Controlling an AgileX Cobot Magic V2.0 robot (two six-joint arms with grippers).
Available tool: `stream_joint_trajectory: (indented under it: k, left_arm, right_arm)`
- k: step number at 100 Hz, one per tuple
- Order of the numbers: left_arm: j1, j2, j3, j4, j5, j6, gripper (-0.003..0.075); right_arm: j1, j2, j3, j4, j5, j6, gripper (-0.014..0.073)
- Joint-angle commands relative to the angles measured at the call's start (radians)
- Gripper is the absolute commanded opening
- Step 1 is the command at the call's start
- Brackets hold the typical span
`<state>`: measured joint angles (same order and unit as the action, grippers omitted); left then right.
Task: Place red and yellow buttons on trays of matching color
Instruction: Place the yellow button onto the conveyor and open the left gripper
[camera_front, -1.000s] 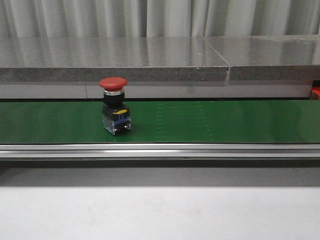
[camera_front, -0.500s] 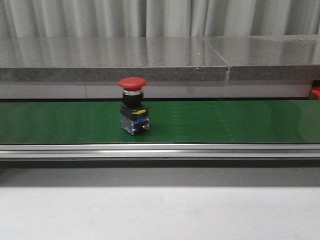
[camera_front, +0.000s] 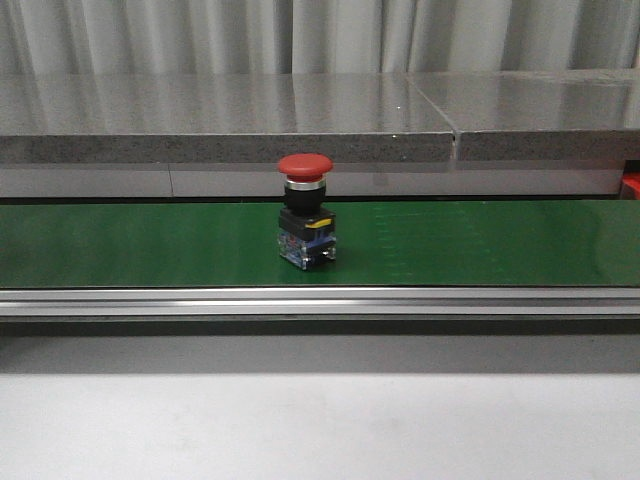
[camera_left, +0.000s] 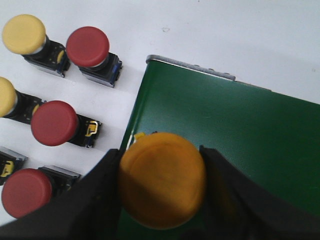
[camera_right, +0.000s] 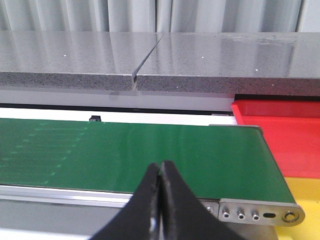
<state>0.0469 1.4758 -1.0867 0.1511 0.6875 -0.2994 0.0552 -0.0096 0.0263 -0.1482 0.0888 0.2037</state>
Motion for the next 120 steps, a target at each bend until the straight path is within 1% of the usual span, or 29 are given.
stream_joint_trajectory:
  k: [1, 29, 36, 45, 50, 55, 57, 58, 62, 69, 78, 94, 110, 120]
  left_arm:
    - [-0.008, -0.012, -0.038, -0.012, -0.044, 0.001, 0.0115]
    - [-0.008, 0.029, -0.039, -0.026, -0.034, 0.025, 0.0122]
    - [-0.008, 0.040, -0.039, -0.028, -0.023, 0.027, 0.0159]
    - [-0.008, 0.053, -0.039, -0.028, -0.016, 0.030, 0.0267]
    - [-0.008, 0.055, -0.039, -0.033, -0.014, 0.047, 0.0352]
    - [-0.008, 0.055, -0.039, -0.046, -0.014, 0.062, 0.0465]
    - [-0.008, 0.055, -0.041, -0.045, -0.014, 0.065, 0.0493]
    - [-0.008, 0.055, -0.041, -0.045, -0.014, 0.069, 0.0520]
    - [-0.008, 0.053, -0.041, -0.047, -0.017, 0.071, 0.0590]
    - [-0.008, 0.052, -0.041, -0.047, -0.021, 0.079, 0.0652]
    - [-0.008, 0.051, -0.050, -0.055, -0.025, 0.107, 0.0657]
    - [-0.011, 0.045, -0.110, -0.135, -0.045, 0.207, 0.0656]
    - [-0.011, 0.008, -0.171, -0.151, -0.068, 0.209, 0.0656]
    - [-0.011, -0.043, -0.180, -0.151, -0.083, 0.209, 0.0656]
  right_arm:
    - [-0.002, -0.016, -0.010, -0.008, -0.080, -0.001, -0.0068]
    - [-0.002, -0.016, -0.010, -0.008, -0.080, -0.001, -0.0068]
    - [-0.002, -0.016, -0.010, -0.008, -0.080, -0.001, -0.0068]
    - [-0.002, -0.016, -0.010, -0.008, -0.080, -0.001, -0.0068]
    - [-0.002, -0.016, -0.010, -0.008, -0.080, -0.001, -0.0068]
    - [-0.002, -0.016, -0.010, -0.008, -0.080, -0.001, -0.0068]
    - [-0.002, -0.016, -0.010, -0.008, -0.080, -0.001, -0.0068]
    - [-0.002, -0.016, -0.010, -0.008, -0.080, -0.001, -0.0068]
    - [-0.002, -0.016, -0.010, -0.008, -0.080, -0.001, -0.0068]
    - [-0.002, -0.016, -0.010, -0.008, -0.080, -0.001, -0.0068]
    - [-0.002, -0.016, -0.010, -0.008, -0.080, -0.001, -0.0068]
    - [-0.002, -0.016, -0.010, -0.008, -0.080, -0.001, -0.0068]
    - [-0.002, -0.016, -0.010, -0.008, -0.080, -0.001, -0.0068]
    - [-0.002, -0.016, -0.010, -0.008, -0.080, -0.001, -0.0068]
